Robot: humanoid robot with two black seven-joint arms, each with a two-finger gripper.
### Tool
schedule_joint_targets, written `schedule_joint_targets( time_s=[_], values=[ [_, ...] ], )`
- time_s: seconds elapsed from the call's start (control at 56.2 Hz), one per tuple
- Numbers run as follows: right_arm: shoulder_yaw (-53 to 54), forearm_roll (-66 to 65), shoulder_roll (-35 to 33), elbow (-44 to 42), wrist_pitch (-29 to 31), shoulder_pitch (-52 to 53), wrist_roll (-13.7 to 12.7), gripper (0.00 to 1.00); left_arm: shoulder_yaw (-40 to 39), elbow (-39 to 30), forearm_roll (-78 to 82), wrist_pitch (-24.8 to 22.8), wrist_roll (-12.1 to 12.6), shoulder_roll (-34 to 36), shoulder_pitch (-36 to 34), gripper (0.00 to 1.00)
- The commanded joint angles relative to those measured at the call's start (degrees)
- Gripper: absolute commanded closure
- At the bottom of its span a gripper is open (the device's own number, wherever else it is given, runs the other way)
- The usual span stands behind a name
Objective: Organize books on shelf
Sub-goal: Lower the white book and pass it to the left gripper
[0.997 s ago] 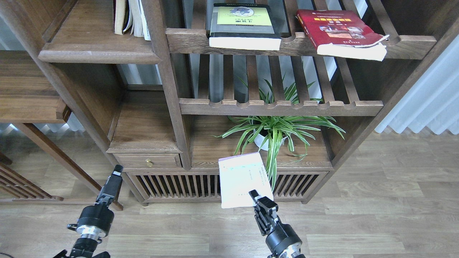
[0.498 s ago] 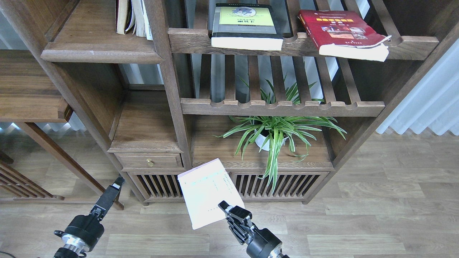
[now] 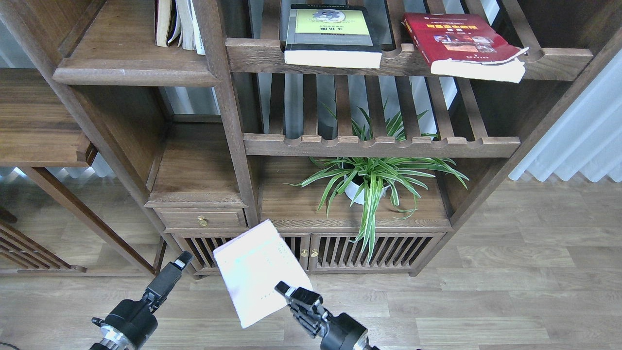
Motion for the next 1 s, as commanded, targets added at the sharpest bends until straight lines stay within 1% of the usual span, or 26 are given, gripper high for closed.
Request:
schedule_joint_targets(
  time_s=[0.0,0.196,0.303,0.534,0.605,0.641,0.676,0.783,0.872,0.979],
  values=[
    [0.4,0.6,0.0,0.7,0.0,0.0,0.4,0.96,1.6,-0.6,0.0,0.0,0.1,0.2,0.1,0.01],
    [0.4,3.0,0.0,4.5,0.0,0.0,0.4,0.96,2.2,-3.5,0.0,0.0,0.0,0.7,0.1,0.01],
    [0.0,3.0,0.0,4.9,0.0,-0.2,0.3,0.96,2.2,-4.9,-0.1,0.0,0.0,0.4,-0.2,0.02],
    [-1.7,2.8,0.0,5.4,0.0,-0.8,0.1,0.96,2.3,-5.0,-2.7,0.0,0.0,-0.1,-0.7,0.03],
    [-2.5,2.7,0.0,5.4,0.0,-1.1,-0.2,0.96,2.4,-5.1,-2.7,0.0,0.1,-0.1,-0.7,0.05],
    [-3.2,2.6,0.0,5.4,0.0,-1.2,-0.2,0.96,4.1,-5.1,-2.7,0.0,0.0,-0.3,-0.9,0.09],
    [-3.2,2.7,0.0,5.4,0.0,-1.2,-0.2,0.96,4.7,-5.1,-2.7,0.0,0.0,-0.3,-1.1,0.09],
    [-3.2,2.7,0.0,5.4,0.0,-1.2,-0.2,0.96,6.3,-4.7,-2.9,0.0,0.0,-0.4,-2.3,0.09],
    [-2.8,2.7,0.0,5.5,0.0,-1.1,-0.1,0.96,7.2,-4.7,-2.9,0.0,0.1,-0.4,-2.4,0.07],
    [-2.5,2.7,0.0,5.6,0.0,-1.1,0.0,0.96,8.1,-4.7,-2.9,0.0,0.2,-0.4,-2.3,0.07]
  ],
)
